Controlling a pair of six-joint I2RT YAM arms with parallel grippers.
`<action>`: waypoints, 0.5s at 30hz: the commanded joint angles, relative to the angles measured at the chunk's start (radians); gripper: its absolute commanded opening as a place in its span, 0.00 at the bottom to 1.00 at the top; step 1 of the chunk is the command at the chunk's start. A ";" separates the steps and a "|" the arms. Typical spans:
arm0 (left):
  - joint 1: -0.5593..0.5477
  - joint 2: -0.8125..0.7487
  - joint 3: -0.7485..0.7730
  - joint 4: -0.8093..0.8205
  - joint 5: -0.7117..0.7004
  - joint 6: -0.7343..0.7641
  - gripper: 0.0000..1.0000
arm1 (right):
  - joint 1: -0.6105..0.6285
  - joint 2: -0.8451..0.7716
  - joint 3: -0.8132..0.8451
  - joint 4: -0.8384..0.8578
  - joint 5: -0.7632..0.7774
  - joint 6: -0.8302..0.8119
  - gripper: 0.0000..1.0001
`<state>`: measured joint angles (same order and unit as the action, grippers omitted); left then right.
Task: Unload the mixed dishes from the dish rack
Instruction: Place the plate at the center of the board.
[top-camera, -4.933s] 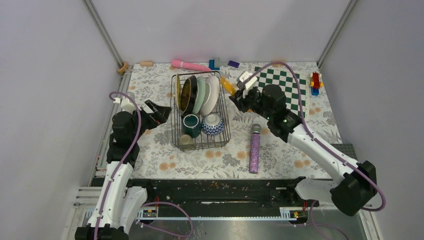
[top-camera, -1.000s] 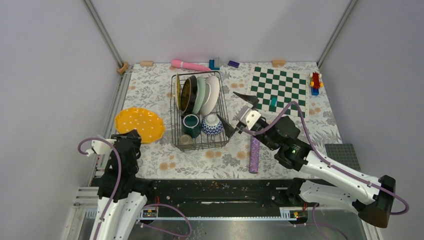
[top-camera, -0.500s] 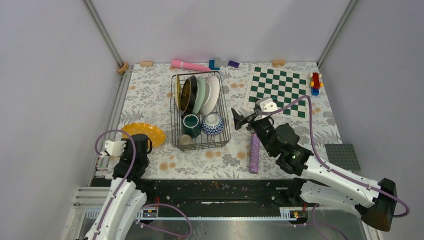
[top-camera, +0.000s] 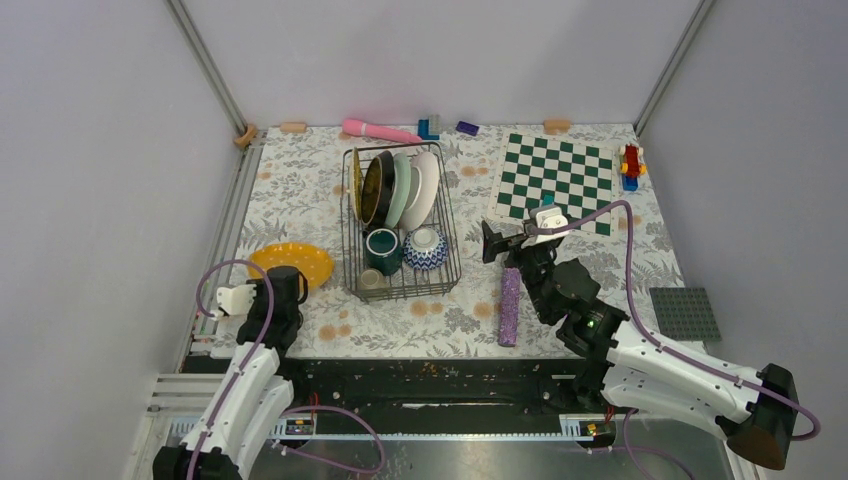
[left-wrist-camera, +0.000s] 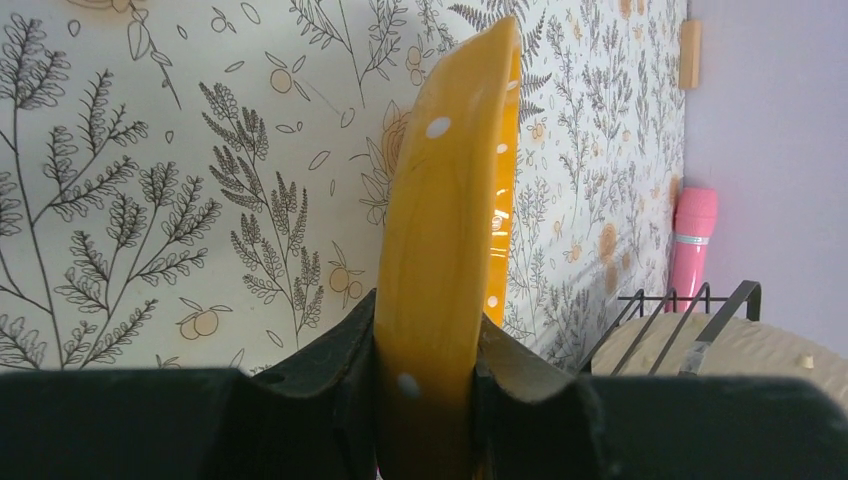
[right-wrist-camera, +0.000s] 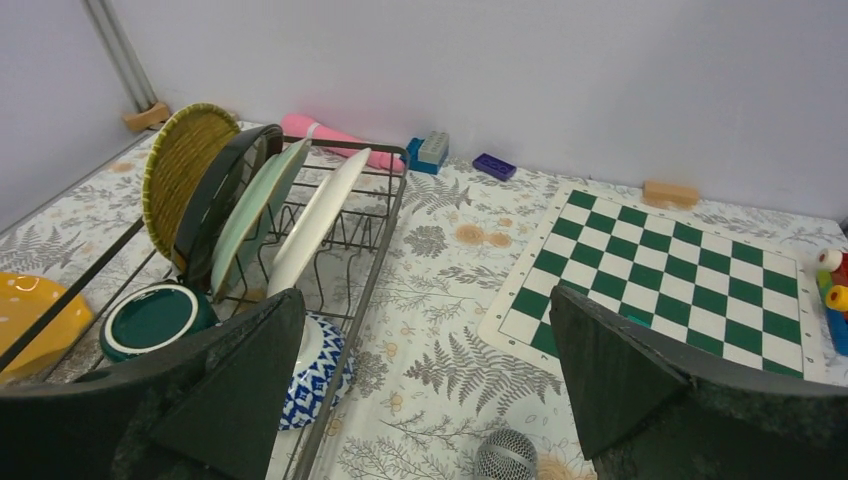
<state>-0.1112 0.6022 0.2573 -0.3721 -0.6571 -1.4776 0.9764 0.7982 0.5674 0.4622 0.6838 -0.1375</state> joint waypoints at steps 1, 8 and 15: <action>0.007 0.036 0.006 0.092 0.014 -0.068 0.19 | 0.005 -0.006 -0.005 0.070 0.093 0.003 1.00; 0.011 0.042 -0.018 0.055 0.012 -0.106 0.38 | 0.005 -0.008 -0.016 0.080 0.125 -0.012 1.00; 0.011 0.041 -0.032 0.026 0.039 -0.103 0.40 | 0.005 -0.003 -0.024 0.099 0.135 -0.029 1.00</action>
<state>-0.1047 0.6495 0.2260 -0.3817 -0.6312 -1.5642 0.9764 0.7982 0.5438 0.4877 0.7708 -0.1532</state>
